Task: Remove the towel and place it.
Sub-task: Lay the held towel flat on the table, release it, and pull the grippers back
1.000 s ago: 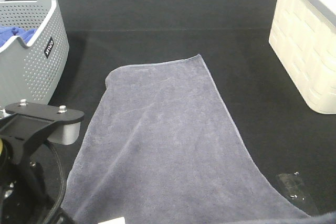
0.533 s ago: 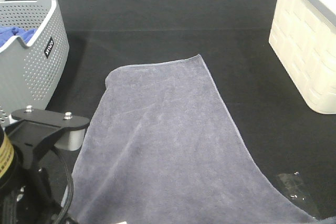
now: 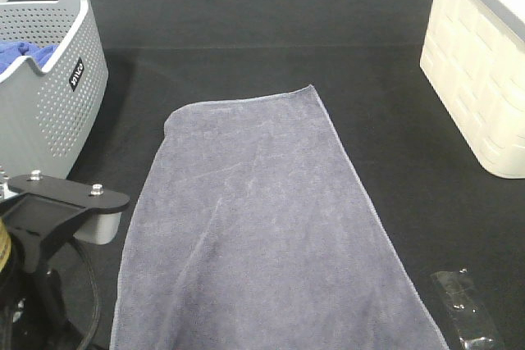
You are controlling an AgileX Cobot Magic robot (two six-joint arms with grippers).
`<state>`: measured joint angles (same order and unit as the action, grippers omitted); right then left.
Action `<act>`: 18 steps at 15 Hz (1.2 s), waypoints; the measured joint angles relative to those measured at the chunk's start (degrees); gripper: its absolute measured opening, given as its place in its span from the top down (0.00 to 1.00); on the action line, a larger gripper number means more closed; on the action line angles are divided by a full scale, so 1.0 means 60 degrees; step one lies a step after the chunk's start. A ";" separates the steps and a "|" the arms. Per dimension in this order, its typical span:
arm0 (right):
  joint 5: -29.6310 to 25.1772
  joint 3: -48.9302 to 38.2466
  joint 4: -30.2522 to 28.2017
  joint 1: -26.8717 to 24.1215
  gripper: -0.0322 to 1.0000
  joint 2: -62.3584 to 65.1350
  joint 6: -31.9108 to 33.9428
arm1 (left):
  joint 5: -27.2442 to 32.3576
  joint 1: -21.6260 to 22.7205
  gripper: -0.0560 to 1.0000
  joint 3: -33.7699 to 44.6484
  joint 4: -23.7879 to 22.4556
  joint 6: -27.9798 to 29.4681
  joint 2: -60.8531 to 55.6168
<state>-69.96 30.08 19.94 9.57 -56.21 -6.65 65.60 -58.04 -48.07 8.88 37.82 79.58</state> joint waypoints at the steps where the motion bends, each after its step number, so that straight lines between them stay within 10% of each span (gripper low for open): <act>1: 0.0000 0.0000 -0.0038 0.0000 0.20 0.0000 0.0000 | -0.0029 0.0000 0.35 0.0000 -0.0105 0.0000 0.0000; 6: 0.0621 0.1394 -0.0086 0.0000 0.25 -0.0010 -0.0134 | -0.1136 0.0191 0.34 0.0000 -0.1413 0.0000 0.0000; 18: 0.2273 0.6780 0.0621 0.0029 0.38 -0.4526 -0.1509 | -0.5959 0.4775 0.34 -0.0955 -0.1919 -0.2378 0.0726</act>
<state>-56.32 70.76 23.66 9.74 -83.37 -15.70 29.85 -29.39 -53.80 -2.64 23.55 83.94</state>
